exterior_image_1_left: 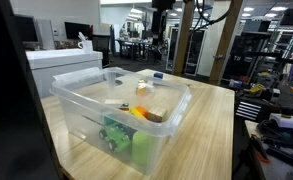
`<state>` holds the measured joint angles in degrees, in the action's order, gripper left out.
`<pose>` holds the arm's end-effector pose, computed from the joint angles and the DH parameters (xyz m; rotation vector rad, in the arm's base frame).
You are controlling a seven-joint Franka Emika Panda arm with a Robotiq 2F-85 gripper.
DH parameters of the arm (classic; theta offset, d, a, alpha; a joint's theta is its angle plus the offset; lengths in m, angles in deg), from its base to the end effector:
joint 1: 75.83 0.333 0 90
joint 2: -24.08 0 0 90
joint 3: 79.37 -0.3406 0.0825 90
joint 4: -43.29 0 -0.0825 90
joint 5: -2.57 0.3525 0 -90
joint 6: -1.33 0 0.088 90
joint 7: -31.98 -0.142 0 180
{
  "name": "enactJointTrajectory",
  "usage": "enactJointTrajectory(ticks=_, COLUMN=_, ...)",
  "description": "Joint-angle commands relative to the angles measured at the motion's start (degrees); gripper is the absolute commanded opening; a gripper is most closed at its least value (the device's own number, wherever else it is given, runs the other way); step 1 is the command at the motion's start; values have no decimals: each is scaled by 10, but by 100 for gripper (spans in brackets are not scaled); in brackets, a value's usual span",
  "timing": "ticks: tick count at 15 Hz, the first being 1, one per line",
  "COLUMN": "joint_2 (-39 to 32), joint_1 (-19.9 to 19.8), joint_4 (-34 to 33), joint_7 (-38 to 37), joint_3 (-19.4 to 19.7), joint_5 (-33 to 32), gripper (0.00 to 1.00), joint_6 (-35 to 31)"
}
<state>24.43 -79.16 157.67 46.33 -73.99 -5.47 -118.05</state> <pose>0.5292 -0.0926 0.4734 2.9893 0.2421 0.0997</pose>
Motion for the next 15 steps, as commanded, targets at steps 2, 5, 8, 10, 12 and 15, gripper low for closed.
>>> enactJointTrajectory(ticks=2, joint_2=-69, joint_1=-49, joint_4=-28, joint_7=-31, joint_3=42, joint_5=-66, gripper=100, joint_6=-21)
enactJointTrajectory(ticks=5, joint_2=-119, joint_1=-62, joint_4=-30, joint_7=-55, joint_3=56, joint_5=-91, gripper=100, joint_6=-39)
enactJointTrajectory(ticks=8, joint_2=-187, joint_1=-60, joint_4=-51, joint_7=-87, joint_3=55, joint_5=-85, gripper=100, joint_6=-62)
enactJointTrajectory(ticks=10, joint_2=-223, joint_1=-61, joint_4=-64, joint_7=-102, joint_3=55, joint_5=-78, gripper=100, joint_6=-77)
enactJointTrajectory(ticks=12, joint_2=-255, joint_1=-61, joint_4=-77, joint_7=-113, joint_3=55, joint_5=-75, gripper=100, joint_6=-90)
enactJointTrajectory(ticks=15, joint_2=-285, joint_1=-62, joint_4=-93, joint_7=-119, joint_3=56, joint_5=-71, gripper=100, joint_6=-97)
